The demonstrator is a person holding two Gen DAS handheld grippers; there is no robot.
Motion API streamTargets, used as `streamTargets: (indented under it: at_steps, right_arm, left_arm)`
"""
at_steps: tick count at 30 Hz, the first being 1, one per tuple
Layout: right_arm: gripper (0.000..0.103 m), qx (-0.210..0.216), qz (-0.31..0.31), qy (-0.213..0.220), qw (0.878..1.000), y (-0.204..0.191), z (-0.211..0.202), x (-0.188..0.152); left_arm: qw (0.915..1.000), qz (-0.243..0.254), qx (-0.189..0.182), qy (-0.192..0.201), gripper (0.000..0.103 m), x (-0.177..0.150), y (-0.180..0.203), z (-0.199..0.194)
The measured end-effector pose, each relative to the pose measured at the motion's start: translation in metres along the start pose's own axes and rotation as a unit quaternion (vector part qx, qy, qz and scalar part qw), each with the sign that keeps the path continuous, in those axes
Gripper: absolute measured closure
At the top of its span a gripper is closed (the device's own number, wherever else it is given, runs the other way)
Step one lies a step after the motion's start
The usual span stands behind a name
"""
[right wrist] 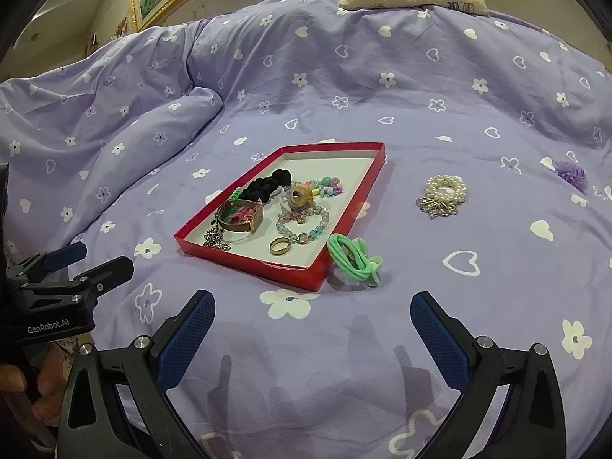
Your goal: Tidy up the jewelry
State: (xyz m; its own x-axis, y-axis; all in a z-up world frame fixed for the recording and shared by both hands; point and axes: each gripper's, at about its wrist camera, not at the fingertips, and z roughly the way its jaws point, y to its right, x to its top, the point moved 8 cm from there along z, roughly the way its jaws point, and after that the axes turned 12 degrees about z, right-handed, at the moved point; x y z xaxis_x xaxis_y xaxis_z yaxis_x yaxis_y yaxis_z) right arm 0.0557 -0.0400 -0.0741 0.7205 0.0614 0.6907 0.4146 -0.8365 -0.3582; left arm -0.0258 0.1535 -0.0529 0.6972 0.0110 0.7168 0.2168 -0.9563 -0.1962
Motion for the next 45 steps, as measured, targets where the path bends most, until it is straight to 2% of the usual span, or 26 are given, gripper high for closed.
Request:
streamTargets:
  at_steps: [45]
  right_arm:
    - [0.0, -0.005, -0.018, -0.007, 1.0, -0.012, -0.001, -0.006]
  left_arm:
    - [0.9998, 0.016, -0.007, -0.008, 0.0, -0.004, 0.006, 0.004]
